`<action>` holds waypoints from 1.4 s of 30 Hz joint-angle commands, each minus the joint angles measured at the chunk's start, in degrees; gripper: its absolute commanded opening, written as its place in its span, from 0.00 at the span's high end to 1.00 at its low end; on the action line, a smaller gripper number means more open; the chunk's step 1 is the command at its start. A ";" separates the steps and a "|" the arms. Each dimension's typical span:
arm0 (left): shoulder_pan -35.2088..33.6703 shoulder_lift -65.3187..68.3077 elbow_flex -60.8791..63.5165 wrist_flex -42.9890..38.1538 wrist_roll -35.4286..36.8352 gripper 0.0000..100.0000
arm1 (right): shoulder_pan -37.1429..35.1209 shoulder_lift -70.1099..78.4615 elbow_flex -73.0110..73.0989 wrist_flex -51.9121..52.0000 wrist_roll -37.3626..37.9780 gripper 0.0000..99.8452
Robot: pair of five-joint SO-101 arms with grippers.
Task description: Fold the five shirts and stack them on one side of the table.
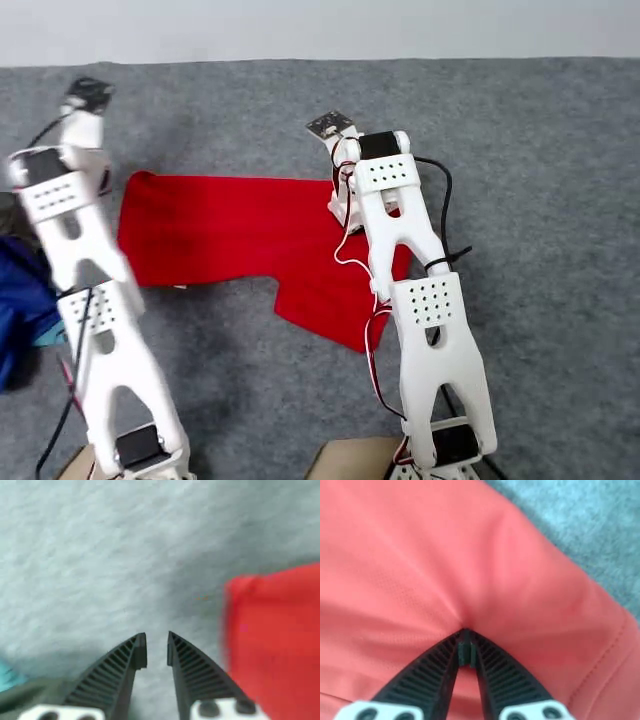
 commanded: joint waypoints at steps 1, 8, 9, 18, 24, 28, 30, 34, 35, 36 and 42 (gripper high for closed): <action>5.36 -4.13 -2.86 0.35 2.99 0.92 | 0.13 0.48 -0.53 1.27 0.53 0.99; 7.56 -1.67 -0.84 -0.35 3.43 0.88 | 0.13 0.48 -0.44 1.27 0.62 0.99; 7.12 -1.76 -0.92 0.35 4.04 0.86 | 0.13 0.48 -0.44 1.36 0.62 0.99; 6.68 -1.93 -2.42 1.76 5.89 0.81 | 0.04 1.45 -0.88 1.45 0.70 0.99; 6.95 1.23 -0.40 -0.53 6.07 0.80 | -0.31 1.45 -0.88 1.36 0.70 0.99; 6.68 1.67 -0.57 -0.26 5.98 0.80 | -0.48 1.54 -0.88 1.36 0.70 0.99; 6.59 1.49 -0.66 -0.26 5.89 0.80 | -0.48 1.54 -0.88 1.36 0.70 0.99; 6.51 0.26 -0.48 -0.26 4.66 0.80 | -0.48 1.54 -0.88 1.36 0.70 0.99; 6.51 0.26 -0.40 -0.44 3.96 0.80 | -0.48 1.54 -0.88 1.36 0.70 0.99; 6.51 0.26 -0.40 -0.62 3.52 0.81 | -0.48 1.54 -0.88 1.36 0.70 0.99; 6.42 0.35 1.54 -3.60 3.60 0.81 | -0.48 1.63 -0.88 1.36 0.70 0.99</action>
